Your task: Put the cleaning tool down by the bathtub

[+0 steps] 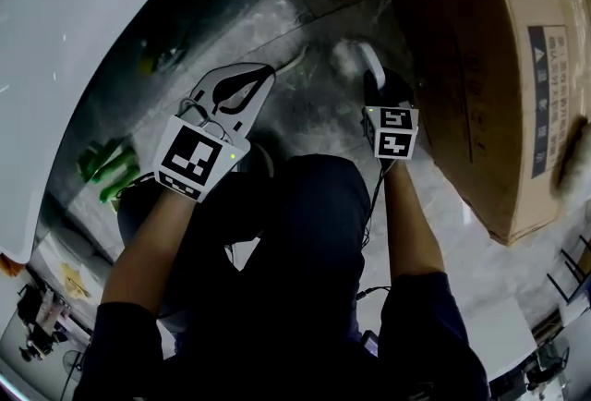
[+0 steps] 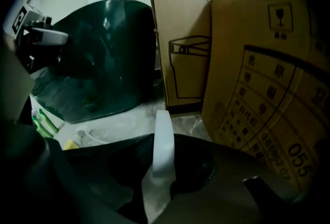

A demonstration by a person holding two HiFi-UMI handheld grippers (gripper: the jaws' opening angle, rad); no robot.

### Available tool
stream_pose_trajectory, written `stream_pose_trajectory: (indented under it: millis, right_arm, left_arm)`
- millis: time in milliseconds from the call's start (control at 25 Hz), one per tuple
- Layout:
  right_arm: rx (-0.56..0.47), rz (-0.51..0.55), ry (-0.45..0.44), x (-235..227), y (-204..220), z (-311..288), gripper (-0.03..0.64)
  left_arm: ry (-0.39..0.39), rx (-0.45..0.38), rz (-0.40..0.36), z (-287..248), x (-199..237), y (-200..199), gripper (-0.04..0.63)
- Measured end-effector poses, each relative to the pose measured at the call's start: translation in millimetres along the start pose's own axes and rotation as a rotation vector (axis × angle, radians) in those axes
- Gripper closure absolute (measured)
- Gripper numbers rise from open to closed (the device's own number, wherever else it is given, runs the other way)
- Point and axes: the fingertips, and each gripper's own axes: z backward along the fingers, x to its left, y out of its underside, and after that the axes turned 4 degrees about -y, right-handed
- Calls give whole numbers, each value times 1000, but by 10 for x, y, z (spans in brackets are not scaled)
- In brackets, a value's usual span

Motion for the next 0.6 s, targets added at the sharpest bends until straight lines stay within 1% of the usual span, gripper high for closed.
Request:
stream_pose_trajectory:
  millis: [120, 240, 480, 600]
  right_arm:
    - [38, 9, -7, -36, 298, -255, 521]
    - [65, 26, -14, -28, 504, -418, 520]
    - [98, 71, -22, -10, 770, -550, 521]
    - [119, 89, -31, 6, 897, -589, 520]
  left_arm:
    - [-9, -4, -5, -96, -6, 111, 565]
    - [-26, -20, 3, -140, -20, 174, 565]
    - [-25, -21, 0, -203, -94, 290, 565]
    - [-28, -23, 11, -226, -102, 337, 565]
